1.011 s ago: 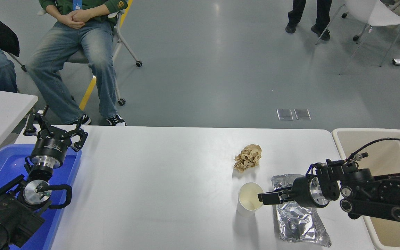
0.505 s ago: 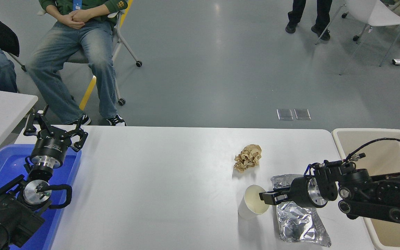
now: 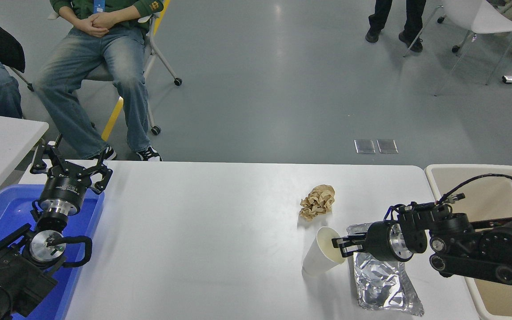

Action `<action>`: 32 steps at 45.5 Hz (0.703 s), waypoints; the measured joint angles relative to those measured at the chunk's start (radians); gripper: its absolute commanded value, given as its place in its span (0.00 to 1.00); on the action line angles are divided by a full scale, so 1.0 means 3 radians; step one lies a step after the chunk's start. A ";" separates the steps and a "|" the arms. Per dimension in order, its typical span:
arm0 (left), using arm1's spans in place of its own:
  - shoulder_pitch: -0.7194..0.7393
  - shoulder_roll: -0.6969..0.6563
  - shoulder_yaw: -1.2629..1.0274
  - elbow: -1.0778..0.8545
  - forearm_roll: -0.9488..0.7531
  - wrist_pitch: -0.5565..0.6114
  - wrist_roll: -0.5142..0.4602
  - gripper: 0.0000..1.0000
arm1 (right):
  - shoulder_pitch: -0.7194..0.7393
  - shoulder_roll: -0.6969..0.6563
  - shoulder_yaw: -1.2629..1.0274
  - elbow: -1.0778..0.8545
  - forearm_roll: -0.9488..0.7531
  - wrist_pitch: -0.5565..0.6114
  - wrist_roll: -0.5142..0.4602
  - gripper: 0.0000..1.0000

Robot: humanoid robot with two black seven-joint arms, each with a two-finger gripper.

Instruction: Clean the table surface

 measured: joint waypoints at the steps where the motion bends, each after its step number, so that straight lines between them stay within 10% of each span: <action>1: 0.0000 0.0000 0.0000 0.0000 0.0000 0.0000 0.0000 1.00 | 0.0001 -0.0006 0.0004 0.0008 0.0001 0.0000 0.0005 0.00; 32: 0.0000 0.0000 0.0000 0.0000 0.0001 0.0000 0.0000 1.00 | 0.0194 -0.0591 0.0143 0.0432 0.0008 0.0029 0.0058 0.00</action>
